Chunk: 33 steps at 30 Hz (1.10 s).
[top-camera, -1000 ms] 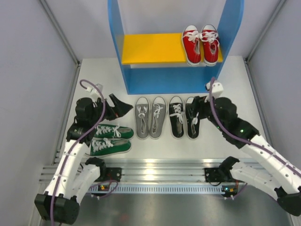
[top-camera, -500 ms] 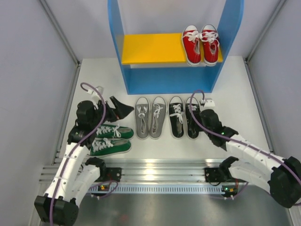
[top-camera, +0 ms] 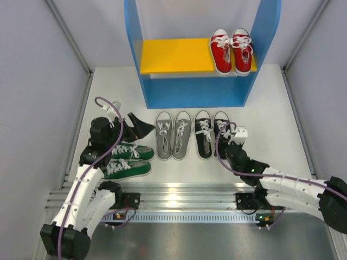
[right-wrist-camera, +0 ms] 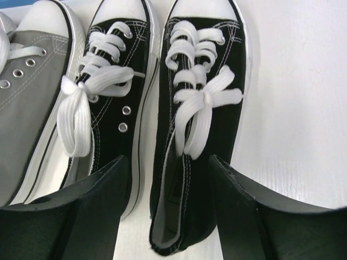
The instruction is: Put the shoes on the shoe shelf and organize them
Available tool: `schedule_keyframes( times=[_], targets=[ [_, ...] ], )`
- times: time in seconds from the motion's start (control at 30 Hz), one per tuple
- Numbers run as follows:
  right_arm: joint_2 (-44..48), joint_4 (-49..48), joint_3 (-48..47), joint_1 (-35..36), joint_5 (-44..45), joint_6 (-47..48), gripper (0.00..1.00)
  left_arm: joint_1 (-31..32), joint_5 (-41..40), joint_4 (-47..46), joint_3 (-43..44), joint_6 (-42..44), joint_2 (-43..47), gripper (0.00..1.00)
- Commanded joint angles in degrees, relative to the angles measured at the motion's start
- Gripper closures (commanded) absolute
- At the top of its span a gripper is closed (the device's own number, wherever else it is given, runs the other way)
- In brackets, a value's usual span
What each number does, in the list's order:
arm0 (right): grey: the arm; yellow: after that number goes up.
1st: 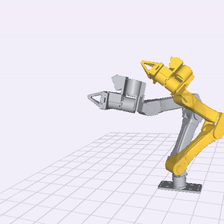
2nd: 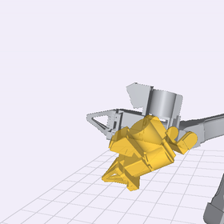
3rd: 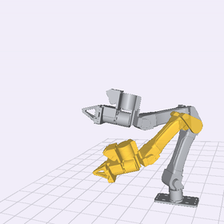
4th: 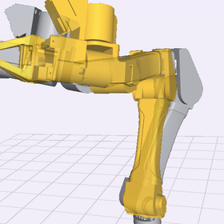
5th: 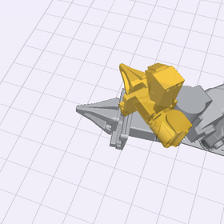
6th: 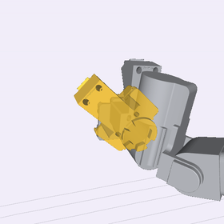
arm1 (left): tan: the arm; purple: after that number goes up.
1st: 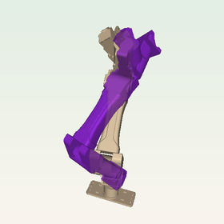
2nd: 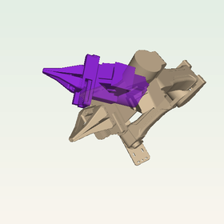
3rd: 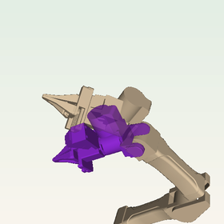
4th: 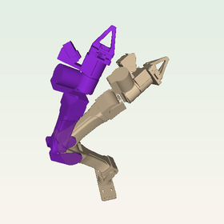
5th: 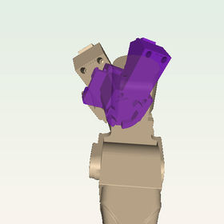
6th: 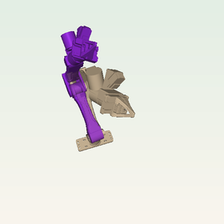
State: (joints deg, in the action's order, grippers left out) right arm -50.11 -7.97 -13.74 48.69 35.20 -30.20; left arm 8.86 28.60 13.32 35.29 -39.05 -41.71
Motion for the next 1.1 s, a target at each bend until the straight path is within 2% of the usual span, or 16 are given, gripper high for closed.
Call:
schedule_keyframes(
  times=[0.0, 0.2, 0.27, 0.33, 0.43, 0.57, 0.7, 0.83, 0.87, 1.0, 1.07],
  targets=[
    [-2.3, -6.0, 0.5, 6.6, 14.2, -4.7, 0.39, 0.2, -0.4, -2.9, -1.1, 0.2, 1.4, 0.01],
    [-11.1, 0.6, -1.9, 16.4, 29.7, -16.2, 0.4, 0.2, -0.2, -2.9, -1.6, 0.6, 2.0, 0.01],
    [-14.4, 4.4, -2.9, 19.2, 33.7, -23.8, 0.4, 0.2, -0.1, -2.9, -1.5, 0.7, 1.9, 0.01],
    [-17.9, 11.5, -4.4, 20.9, 36.0, -31.5, 0.4, 0.3, 0.1, -2.9, -1.5, 0.8, 2.1, 0.01],
    [-21.4, 14.7, -5.4, 22.4, 37.2, -36.4, 0.41, 0.2, 0.1, -2.9, -1.7, 1.0, 2.2, 0.01],
    [-22.0, 9.0, -3.1, 22.6, 37.5, -34.8, 0.46, 0.2, 0.2, -2.9, -1.9, 0.9, 2.1, 0.01],
    [-22.7, 8.0, -1.1, 21.5, 36.9, -34.4, 0.56, 0.2, 0.1, -2.9, -1.9, 0.9, 2.1, 0.01],
    [-23.7, -2.4, 0.8, 18.6, 33.4, -27.4, 0.64, 0.2, 0.1, -2.9, -1.8, 0.7, 1.9, 0.01],
    [-23.8, -4.3, 0.6, 17.9, 32.1, -26.6, 0.68, 0.2, 0.3, -2.9, -1.8, 0.6, 1.9, 0.01],
    [-25.1, -10.0, 0.8, 15.2, 29.4, -19.7, 1.0, 0.2, 0.3, -2.9, -1.7, 0.6, 2.4, 0.01],
    [-25.1, -11.2, 0.4, 14.4, 28.7, -18.2, 1.0, 0.2, 0.2, -2.9, -1.8, 0.7, 2.7, 0.01]
  ],
)
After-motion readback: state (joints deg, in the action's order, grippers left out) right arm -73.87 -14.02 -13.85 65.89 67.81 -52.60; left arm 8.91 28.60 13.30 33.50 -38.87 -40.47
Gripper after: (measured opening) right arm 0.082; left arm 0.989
